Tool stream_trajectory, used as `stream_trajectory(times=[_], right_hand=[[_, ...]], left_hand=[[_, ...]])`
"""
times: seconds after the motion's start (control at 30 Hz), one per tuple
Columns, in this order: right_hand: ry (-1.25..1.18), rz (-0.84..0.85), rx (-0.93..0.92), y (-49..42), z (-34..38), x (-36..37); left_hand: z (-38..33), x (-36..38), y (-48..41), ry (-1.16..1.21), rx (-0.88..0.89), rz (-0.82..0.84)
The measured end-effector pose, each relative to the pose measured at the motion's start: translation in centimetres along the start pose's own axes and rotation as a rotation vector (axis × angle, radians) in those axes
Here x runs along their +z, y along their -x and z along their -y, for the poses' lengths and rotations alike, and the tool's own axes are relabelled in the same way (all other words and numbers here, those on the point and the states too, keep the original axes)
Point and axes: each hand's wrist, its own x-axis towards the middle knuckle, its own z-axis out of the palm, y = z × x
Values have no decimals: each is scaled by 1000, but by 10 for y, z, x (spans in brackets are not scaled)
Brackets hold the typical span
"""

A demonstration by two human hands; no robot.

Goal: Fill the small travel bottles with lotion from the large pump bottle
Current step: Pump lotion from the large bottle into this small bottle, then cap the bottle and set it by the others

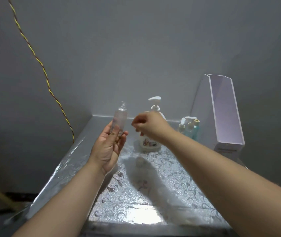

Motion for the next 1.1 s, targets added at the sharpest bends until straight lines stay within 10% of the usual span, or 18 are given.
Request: stream_trajectory(times=[0.27, 0.43, 0.7, 1.1], right_hand=[[672, 570, -28, 21, -6, 30], [578, 392, -78, 14, -15, 28], [-258, 98, 8, -7, 34, -53], [213, 249, -209, -13, 49, -63]], left_hand=[[-3, -11, 12, 30, -17, -6], [1, -14, 15, 20, -61, -4], [6, -14, 18, 22, -149, 66], [8, -4, 16, -45, -189, 148]])
